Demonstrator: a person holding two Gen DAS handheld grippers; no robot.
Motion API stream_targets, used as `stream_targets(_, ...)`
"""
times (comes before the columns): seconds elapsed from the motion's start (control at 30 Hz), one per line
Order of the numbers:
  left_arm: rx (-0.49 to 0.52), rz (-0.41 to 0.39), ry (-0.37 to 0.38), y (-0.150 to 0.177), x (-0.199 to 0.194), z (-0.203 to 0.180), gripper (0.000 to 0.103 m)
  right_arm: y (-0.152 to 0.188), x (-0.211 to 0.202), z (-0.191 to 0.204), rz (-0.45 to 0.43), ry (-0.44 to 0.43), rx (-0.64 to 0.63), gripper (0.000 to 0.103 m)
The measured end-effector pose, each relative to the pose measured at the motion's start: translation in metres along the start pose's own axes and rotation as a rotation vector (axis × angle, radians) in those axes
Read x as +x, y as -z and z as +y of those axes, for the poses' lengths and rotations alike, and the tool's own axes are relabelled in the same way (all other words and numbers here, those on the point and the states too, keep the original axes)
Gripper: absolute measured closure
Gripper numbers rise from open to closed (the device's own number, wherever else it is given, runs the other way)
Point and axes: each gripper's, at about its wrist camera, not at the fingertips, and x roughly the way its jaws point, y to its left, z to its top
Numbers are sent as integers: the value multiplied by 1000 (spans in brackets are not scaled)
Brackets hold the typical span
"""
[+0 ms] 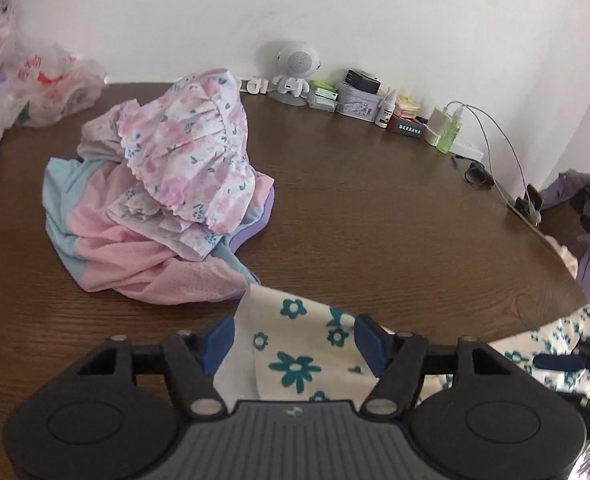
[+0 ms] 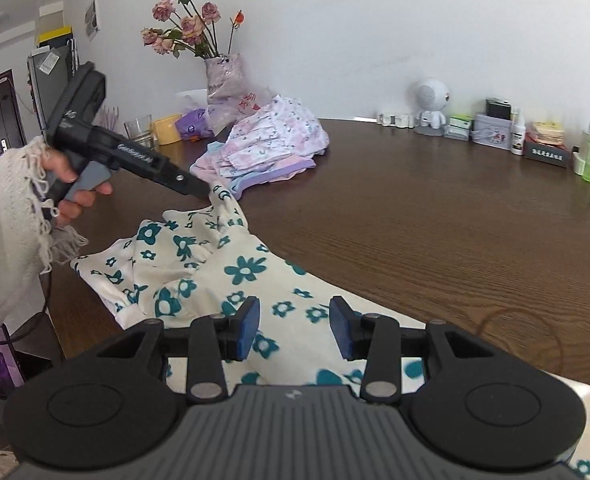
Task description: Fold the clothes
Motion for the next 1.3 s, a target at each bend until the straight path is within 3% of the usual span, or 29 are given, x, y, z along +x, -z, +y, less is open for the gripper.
stream_targets(0.13,-84,33,51,-6,26,19,40,-2,22,11,25,-15,-10,64)
stream_targets(0.2,-63,37,38,-5,30,20,96,1,28,9,47,-31,11,64)
stream_targets(0.23,-48,29,25,-2,28,20,103,3,30,8,55,-30,19,64)
stream_targets(0.47,21,-18,-71,21,-12,20,103,7,32,13,55,8,-7,64)
stream_targets(0.67,120,-11,-151,39,-10,9,102,10,33,20,37,46,-43,64)
stream_targets(0.77,121,-5,-210,38,-16,8,93,11,32,19,32,51,-52,64)
stream_targets(0.87,131,-87,-296,34,-37,4,91,11,32,18,28,45,-55,64)
stream_targets(0.93,138,-150,-264,29,-51,-5,86,12,32,18,25,43,-61,64)
stream_targets(1.0,178,-178,-163,23,-55,-23,71,12,32,18,26,40,-65,64)
stream_targets(1.07,268,-146,-79,17,-41,-46,60,12,32,19,29,38,-68,63)
stream_targets(1.13,351,-106,-25,13,-24,-64,60,12,31,19,29,38,-71,63)
stream_targets(1.23,410,-8,-55,13,14,-71,61,12,31,20,28,40,-72,63)
stream_targets(1.3,441,66,-78,18,27,-66,75,14,30,20,23,44,-73,63)
